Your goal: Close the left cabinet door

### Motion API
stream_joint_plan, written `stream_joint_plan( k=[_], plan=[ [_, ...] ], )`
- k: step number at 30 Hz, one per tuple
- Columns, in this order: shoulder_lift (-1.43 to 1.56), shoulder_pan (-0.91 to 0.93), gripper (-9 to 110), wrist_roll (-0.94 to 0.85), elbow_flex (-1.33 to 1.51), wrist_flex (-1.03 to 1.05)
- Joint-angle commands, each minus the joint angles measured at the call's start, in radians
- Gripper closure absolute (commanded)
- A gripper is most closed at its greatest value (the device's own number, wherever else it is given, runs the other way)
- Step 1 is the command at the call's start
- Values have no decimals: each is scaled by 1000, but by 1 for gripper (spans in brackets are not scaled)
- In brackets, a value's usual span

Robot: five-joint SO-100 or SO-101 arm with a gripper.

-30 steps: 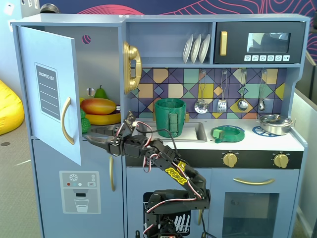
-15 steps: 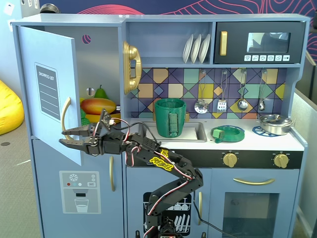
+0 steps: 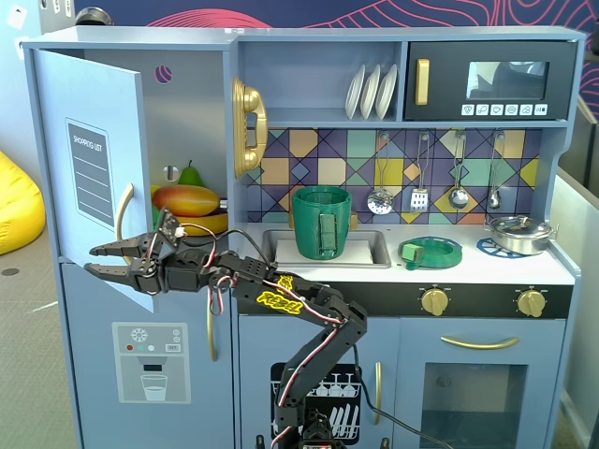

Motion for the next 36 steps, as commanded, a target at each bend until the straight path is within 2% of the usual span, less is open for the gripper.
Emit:
stream_joint_plan(
  k=[1, 12, 21, 29, 36],
  plan=[
    [3, 130, 101, 6, -75, -34],
    [55, 449, 101, 83, -71, 32],
    [-83, 749, 101, 169, -160, -14],
    [-229, 845, 101, 173, -244, -100],
    [-17, 781, 101, 196, -74, 32]
  ],
)
